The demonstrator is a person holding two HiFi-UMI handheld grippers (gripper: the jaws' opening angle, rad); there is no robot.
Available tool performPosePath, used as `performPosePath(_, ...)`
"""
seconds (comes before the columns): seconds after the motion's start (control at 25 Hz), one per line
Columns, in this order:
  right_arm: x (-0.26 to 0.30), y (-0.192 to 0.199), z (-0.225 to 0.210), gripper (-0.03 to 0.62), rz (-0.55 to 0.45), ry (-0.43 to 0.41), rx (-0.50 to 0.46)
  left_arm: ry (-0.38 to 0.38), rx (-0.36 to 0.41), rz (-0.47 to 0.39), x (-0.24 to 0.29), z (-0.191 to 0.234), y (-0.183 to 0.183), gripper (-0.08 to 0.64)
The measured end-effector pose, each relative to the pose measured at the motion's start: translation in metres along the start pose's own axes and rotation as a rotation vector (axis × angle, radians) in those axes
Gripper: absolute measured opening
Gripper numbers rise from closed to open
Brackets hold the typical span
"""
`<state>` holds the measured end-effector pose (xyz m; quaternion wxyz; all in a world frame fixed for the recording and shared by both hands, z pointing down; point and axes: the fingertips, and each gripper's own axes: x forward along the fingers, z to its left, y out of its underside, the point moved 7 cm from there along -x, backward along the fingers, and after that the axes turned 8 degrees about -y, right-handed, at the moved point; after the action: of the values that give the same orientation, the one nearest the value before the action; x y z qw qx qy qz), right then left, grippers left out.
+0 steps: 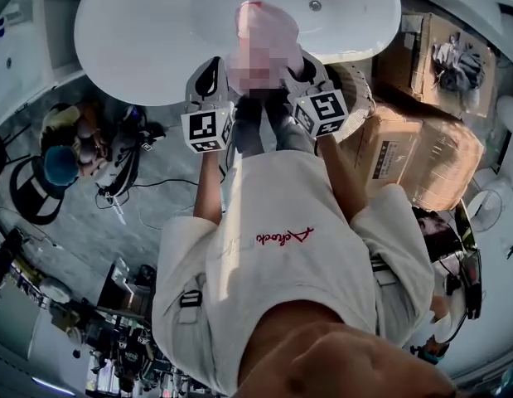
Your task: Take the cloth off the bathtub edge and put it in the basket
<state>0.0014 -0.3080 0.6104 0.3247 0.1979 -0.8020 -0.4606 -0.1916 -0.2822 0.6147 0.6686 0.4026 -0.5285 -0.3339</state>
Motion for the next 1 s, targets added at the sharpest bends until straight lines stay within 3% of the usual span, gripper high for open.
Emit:
performPosePath(0.36,-0.014,-0.091,0.002,0.101,-0.165,0.003,-0.004,-0.004,0.011,-0.095,-0.007,0.000,-0.046,0.002)
performPosePath(1.0,-0.058,-0.245,0.020,0.103,-0.389,0.004,-0.154,0.026,0.052,-0.248,-0.015,-0.006,-0.129,0.002)
